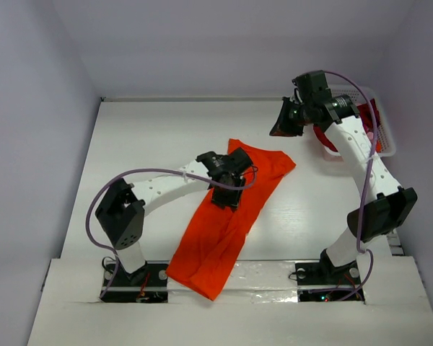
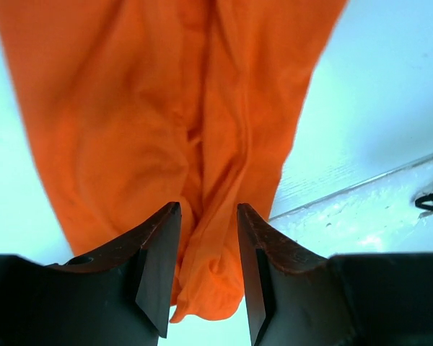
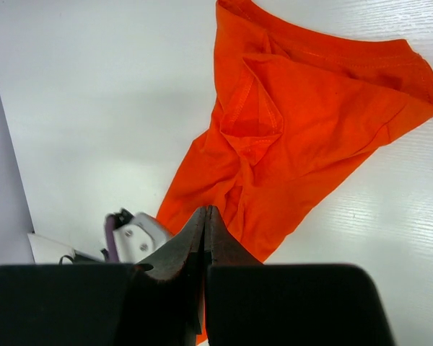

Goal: Fold and stack the t-shirts
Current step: Fold the tshirt

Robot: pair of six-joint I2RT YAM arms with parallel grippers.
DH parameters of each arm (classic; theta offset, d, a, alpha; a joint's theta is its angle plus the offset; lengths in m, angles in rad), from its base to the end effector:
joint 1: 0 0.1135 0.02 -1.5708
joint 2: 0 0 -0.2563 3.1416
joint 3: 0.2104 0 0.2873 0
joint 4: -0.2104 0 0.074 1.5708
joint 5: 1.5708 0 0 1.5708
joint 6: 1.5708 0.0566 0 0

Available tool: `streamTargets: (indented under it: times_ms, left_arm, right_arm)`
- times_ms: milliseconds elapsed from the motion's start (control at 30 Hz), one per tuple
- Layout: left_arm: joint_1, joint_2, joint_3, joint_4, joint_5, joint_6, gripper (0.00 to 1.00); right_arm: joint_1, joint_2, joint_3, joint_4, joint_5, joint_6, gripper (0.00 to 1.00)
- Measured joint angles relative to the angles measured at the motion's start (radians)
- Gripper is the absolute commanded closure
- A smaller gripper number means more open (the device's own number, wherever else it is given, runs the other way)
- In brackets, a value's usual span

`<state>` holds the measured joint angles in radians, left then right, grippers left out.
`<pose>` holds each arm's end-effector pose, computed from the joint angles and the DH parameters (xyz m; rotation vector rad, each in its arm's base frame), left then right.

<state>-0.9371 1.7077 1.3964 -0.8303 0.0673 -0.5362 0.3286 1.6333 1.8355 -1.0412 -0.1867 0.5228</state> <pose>0.2309 -0.3207 0.2198 0.5835 2.7676 -0.4847 0.3618 0.1345 0.3881 0.1520 2.4791 0.6044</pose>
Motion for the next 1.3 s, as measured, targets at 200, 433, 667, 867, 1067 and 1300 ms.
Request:
streamTargets:
  times_ms: [200,433,667,867,1067,1300]
  left_arm:
    - [-0.078,0.035,-0.018,0.066,0.006,0.013,0.68]
    - [-0.100,0.087,-0.053,0.111,0.016,0.026,0.69]
    - [-0.111,0.101,-0.080,0.136,0.023,0.032,0.66]
    - [-0.134,0.132,-0.080,0.158,0.026,0.035,0.64]
    - [-0.150,0.172,-0.082,0.161,0.021,0.039,0.69]
    - [-0.152,0.176,-0.095,0.161,0.012,0.037,0.86]
  right_arm:
    - [0.000,0.000,0.000,0.000,0.000,0.000,1.00]
    - [0.000,0.000,0.000,0.000,0.000,-0.003,1.00]
    - [0.000,0.002,0.000,0.000,-0.001,-0.003,1.00]
    - [0.000,0.004,0.000,0.001,-0.001,-0.003,1.00]
    - [0.000,0.005,0.000,0.001,-0.001,-0.003,1.00]
    - [0.000,0.006,0.000,0.001,-0.004,-0.003,1.00]
